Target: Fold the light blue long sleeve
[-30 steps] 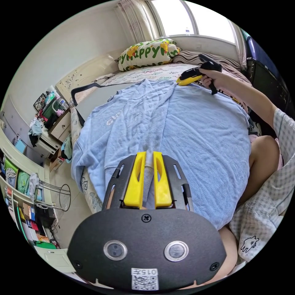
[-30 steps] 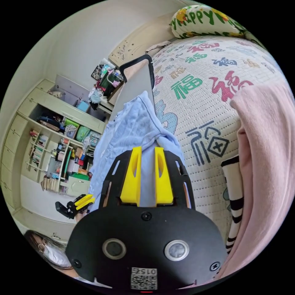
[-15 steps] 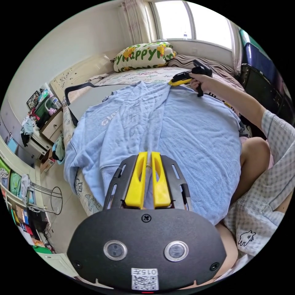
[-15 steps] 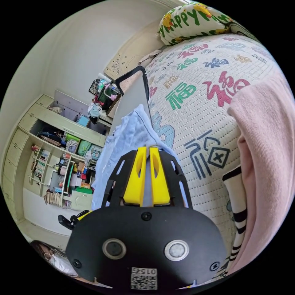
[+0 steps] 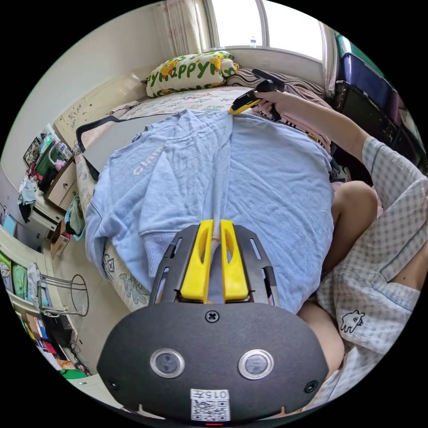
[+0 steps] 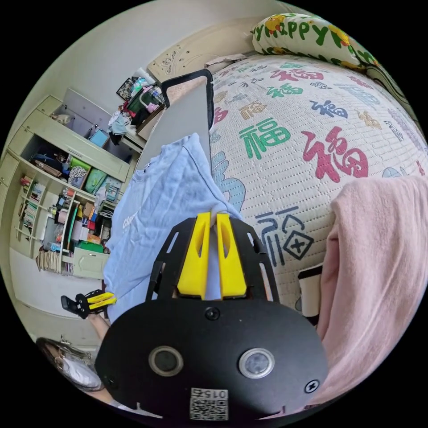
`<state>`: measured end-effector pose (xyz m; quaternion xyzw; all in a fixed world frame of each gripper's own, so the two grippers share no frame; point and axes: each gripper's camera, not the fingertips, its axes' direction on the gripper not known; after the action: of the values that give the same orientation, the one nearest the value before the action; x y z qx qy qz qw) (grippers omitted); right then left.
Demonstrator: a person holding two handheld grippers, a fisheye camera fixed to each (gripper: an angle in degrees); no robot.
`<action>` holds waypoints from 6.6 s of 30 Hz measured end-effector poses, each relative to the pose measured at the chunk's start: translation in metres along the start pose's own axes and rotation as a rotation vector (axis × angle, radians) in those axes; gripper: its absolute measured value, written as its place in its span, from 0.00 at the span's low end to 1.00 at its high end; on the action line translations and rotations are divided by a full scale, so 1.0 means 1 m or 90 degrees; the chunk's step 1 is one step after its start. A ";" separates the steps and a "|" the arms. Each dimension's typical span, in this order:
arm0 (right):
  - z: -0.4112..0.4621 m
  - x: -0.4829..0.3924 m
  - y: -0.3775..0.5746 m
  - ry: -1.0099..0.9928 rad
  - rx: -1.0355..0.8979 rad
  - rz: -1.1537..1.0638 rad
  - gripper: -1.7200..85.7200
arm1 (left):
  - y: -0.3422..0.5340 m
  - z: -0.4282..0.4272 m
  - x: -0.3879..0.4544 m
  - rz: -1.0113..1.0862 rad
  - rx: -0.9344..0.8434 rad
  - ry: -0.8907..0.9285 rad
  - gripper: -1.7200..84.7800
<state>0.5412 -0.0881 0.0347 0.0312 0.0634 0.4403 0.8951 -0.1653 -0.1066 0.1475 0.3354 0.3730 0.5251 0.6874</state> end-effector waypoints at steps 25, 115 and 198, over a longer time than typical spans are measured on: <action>0.181 -0.162 -0.143 0.254 0.007 -0.117 0.12 | 0.054 0.102 -0.139 -0.180 0.096 0.108 0.06; 0.490 -0.539 0.244 0.159 -0.158 -0.825 0.11 | 0.486 0.469 -0.076 -0.962 0.655 0.700 0.17; 0.004 -0.177 0.267 -0.068 -0.069 -0.435 0.12 | -0.061 -0.029 -0.020 -0.217 0.112 -0.091 0.15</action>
<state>0.2252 -0.0656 0.0839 -0.0161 0.0001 0.1153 0.9932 -0.1651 -0.1371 0.0844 0.3624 0.4191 0.3412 0.7593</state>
